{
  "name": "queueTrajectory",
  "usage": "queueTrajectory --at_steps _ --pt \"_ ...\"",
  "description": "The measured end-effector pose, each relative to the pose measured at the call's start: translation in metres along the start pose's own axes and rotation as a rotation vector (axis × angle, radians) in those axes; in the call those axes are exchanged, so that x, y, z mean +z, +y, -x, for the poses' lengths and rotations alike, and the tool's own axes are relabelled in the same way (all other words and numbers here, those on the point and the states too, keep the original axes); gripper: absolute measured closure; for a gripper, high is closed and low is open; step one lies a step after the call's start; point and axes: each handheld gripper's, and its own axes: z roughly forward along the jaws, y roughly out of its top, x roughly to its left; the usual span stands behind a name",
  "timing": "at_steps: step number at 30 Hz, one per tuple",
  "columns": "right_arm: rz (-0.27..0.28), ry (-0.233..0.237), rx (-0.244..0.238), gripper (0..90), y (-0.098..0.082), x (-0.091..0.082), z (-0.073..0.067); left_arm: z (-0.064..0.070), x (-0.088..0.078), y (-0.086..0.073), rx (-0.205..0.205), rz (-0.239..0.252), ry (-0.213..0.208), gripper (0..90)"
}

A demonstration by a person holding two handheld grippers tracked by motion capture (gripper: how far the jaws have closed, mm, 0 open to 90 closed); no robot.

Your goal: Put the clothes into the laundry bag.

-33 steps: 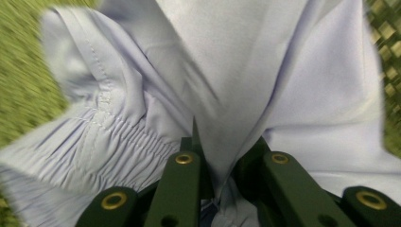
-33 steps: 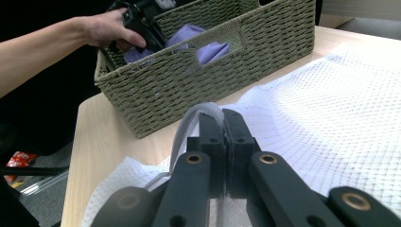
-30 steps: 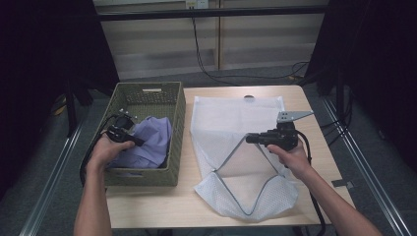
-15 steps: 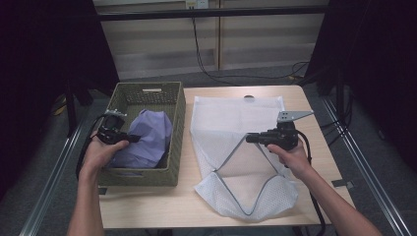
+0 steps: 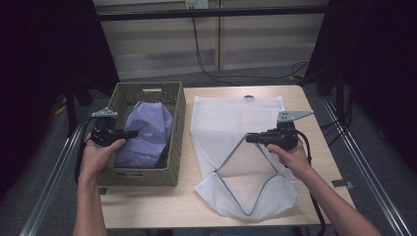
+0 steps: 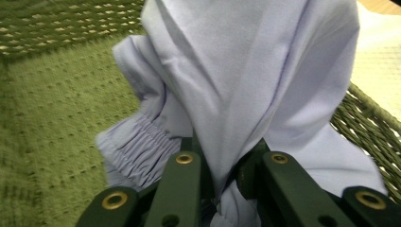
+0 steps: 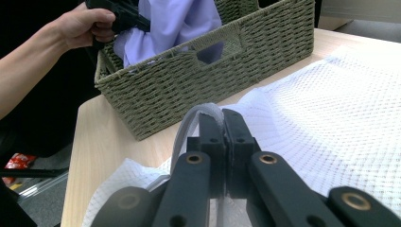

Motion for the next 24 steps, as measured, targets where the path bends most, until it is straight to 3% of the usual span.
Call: queueTrajectory --at_steps 5,10,17,24 --pt "-0.001 -0.002 0.004 88.8 -0.001 0.000 0.000 -0.002 -0.010 -0.001 -0.013 0.065 -0.006 82.5" --pt "0.001 -0.004 0.000 88.7 -0.001 -0.001 0.000 -0.005 -0.021 -0.003 -0.017 0.093 -0.019 82.5" --pt "0.005 -0.003 0.004 88.7 -0.001 -0.002 0.001 -0.009 -0.034 -0.006 -0.052 0.170 -0.011 82.5" --pt "0.004 -0.001 0.007 88.8 -0.002 -0.001 0.001 -0.010 -0.036 -0.006 -0.053 0.190 -0.026 82.4"
